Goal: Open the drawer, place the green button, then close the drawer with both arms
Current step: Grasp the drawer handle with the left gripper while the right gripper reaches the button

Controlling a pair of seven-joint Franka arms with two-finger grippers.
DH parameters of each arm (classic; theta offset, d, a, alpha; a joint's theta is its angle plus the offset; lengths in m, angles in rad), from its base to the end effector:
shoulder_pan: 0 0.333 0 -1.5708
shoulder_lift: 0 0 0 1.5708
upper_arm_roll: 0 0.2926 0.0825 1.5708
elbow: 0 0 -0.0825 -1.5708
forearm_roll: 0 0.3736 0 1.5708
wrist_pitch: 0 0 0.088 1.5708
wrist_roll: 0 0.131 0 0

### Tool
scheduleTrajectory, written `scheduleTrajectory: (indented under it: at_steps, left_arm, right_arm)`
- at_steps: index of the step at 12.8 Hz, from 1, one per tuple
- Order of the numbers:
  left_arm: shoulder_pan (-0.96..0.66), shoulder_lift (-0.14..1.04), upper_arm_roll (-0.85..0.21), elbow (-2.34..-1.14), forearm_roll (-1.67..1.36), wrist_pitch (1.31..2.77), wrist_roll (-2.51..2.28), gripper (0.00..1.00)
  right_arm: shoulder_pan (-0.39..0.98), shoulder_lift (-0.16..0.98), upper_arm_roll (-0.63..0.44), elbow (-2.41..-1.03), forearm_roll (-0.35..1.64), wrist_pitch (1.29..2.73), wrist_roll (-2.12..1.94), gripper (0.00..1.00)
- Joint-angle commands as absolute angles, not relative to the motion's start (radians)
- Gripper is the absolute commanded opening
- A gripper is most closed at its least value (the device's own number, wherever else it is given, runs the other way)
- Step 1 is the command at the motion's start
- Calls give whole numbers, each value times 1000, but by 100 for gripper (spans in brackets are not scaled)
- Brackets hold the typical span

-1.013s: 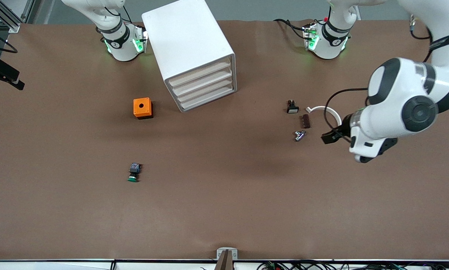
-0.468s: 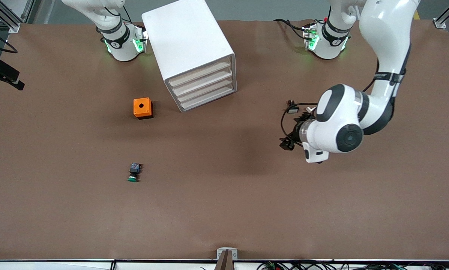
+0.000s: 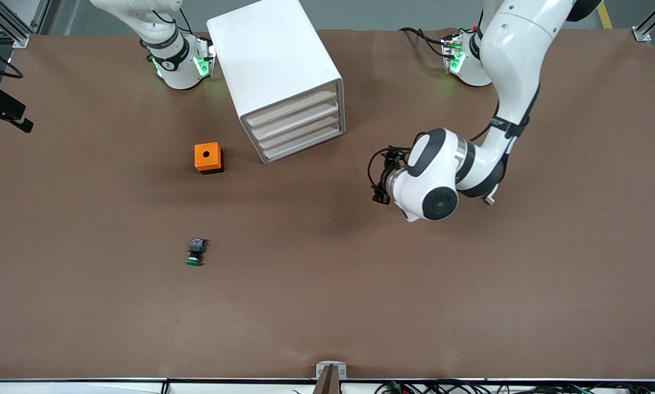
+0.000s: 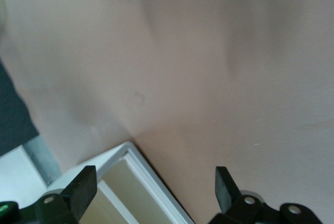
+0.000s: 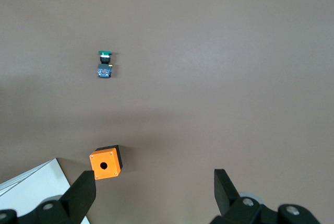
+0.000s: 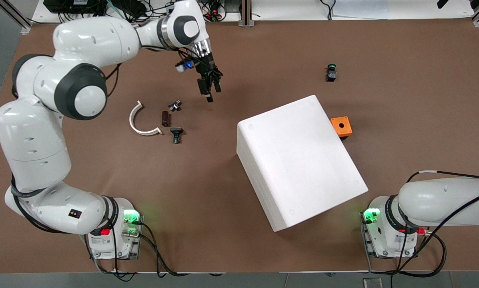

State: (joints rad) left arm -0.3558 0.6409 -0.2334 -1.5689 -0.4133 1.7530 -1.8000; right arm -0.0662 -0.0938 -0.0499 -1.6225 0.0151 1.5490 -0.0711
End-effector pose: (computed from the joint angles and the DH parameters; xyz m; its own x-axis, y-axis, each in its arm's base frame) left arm 0.4980 -0.3719 0.2283 0.0634 0.9399 -0.3356 0.8063 -0.2464 -0.5378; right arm 0.5118 -0.0588 0.6010 0.9988 -0.0445 0.0215 -0.0441 -0.9989 -0.0183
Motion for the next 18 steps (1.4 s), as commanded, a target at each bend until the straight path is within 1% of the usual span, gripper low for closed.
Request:
scheduleTrajectory:
  at_steps: [1, 2, 3, 5, 7, 8, 9, 10, 13, 15, 16, 18]
  left_arm:
    - [-391, 712, -229, -1545, -544, 1747, -1914, 100]
    - [-403, 730, -229, -1545, -592, 1747, -1951, 100]
    - [-414, 748, -229, -1545, -635, 1747, -1977, 100]
    - [-440, 781, -229, -1545, -733, 1747, -2037, 100]
    - [-446, 825, -229, -1520, -829, 1749, -2094, 100]
    - [-451, 848, -229, -1505, -866, 1749, -2123, 89]
    - [-474, 863, -227, -1494, -893, 1749, -2163, 83]
    - [-492, 876, -227, -1480, -897, 1749, -2193, 81]
    - [-535, 922, -227, -1440, -911, 1749, -2296, 71]
    - [-548, 925, -227, -1439, -949, 1749, -2315, 71]
    - [-558, 925, -227, -1439, -957, 1749, -2315, 64]
    - [-577, 936, -227, -1439, -962, 1749, -2318, 61]
  right_arm:
    - [-78, 51, -46, -1585, 11, 1587, -84, 100]
    - [-86, 114, -46, -1575, 21, 1597, -87, 100]
    - [-89, 126, -45, -1580, 21, 1633, -92, 100]
    - [-66, 132, -40, -1665, 44, 1753, -66, 100]
    - [-45, 147, -40, -1777, 90, 1912, -2, 100]
    - [-17, 176, -40, -1813, 91, 1975, 58, 100]
    - [6, 204, -40, -1839, 91, 2037, 96, 100]
    - [35, 237, -41, -1857, 91, 2101, 113, 100]
    - [72, 331, -41, -1864, 91, 2213, 129, 100]
    - [92, 389, -41, -1864, 91, 2284, 146, 100]
    - [113, 412, -41, -1876, 91, 2330, 179, 100]
    - [159, 457, -41, -1905, 89, 2434, 242, 100]
